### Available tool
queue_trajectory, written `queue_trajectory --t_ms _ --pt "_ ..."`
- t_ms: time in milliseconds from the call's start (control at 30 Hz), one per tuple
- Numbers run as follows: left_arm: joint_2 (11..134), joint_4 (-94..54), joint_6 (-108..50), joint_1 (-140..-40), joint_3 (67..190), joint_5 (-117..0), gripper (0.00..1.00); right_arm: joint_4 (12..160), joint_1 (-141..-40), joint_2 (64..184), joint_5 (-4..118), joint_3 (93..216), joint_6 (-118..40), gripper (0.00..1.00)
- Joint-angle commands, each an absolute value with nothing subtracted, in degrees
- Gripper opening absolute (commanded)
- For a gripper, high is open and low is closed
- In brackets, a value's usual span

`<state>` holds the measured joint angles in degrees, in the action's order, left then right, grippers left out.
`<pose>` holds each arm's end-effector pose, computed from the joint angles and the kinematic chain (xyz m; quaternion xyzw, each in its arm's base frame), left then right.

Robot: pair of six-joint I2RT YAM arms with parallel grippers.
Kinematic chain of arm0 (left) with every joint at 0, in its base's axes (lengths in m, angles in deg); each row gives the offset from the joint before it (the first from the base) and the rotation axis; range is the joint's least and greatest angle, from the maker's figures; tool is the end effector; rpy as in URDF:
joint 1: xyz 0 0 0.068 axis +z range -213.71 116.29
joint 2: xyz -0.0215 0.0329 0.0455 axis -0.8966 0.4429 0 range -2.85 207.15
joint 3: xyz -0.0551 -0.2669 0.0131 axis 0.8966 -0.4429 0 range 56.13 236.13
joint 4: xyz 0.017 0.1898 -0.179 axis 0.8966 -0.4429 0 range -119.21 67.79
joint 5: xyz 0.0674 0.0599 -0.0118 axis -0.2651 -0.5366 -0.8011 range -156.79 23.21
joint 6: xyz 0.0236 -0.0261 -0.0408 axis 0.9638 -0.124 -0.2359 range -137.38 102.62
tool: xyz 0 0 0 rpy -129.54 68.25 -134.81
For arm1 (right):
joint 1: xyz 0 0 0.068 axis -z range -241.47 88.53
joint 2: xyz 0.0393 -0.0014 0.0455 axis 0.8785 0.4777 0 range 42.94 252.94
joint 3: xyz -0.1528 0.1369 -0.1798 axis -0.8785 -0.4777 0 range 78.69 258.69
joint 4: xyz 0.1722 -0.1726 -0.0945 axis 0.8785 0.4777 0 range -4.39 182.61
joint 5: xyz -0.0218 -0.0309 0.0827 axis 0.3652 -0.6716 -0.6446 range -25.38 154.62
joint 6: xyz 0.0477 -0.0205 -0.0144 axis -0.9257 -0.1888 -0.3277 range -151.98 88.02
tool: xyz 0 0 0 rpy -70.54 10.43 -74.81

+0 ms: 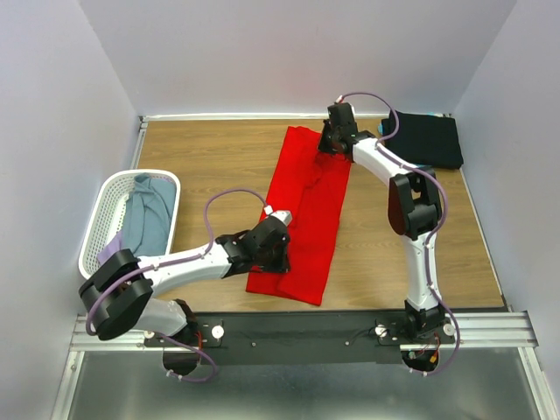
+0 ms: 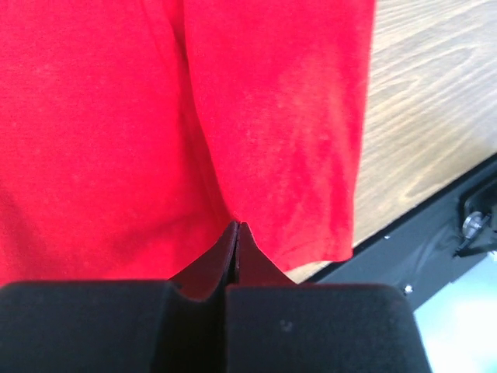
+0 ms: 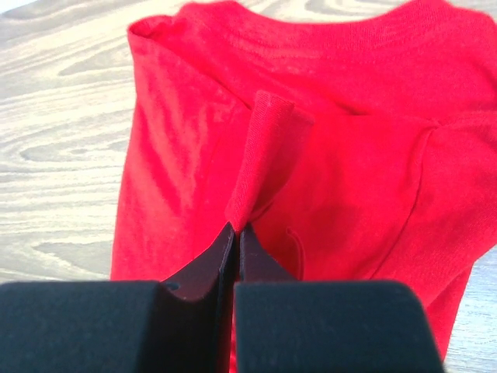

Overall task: Fold and stack the t-shirts
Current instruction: Fold the tshirt

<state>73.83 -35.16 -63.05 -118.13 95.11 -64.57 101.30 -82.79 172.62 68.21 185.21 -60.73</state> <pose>0.1497 -0.2117 0.1835 0.0783 0.9382 -0.2698 0.2022 0.4878 0.1879 0.2067 0.0719 0.8988 0.1570 0.4029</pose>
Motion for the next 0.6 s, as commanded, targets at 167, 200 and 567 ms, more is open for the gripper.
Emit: queue_trajectory --t_ms 167,200,567 --pt "70.6 -36.1 -62.9 -119.3 95.3 -62.5 0.00 102.0 -83.0 169.9 68.0 189.9 -59.9 0.09" --pt "70.4 -36.1 -63.0 -119.4 95.1 -62.3 0.00 102.0 -83.1 169.8 68.0 190.0 -60.0 0.09" --pt "68.6 -36.5 -63.3 -120.5 94.1 -61.5 0.00 101.9 -83.6 167.8 66.2 191.1 -60.4 0.10"
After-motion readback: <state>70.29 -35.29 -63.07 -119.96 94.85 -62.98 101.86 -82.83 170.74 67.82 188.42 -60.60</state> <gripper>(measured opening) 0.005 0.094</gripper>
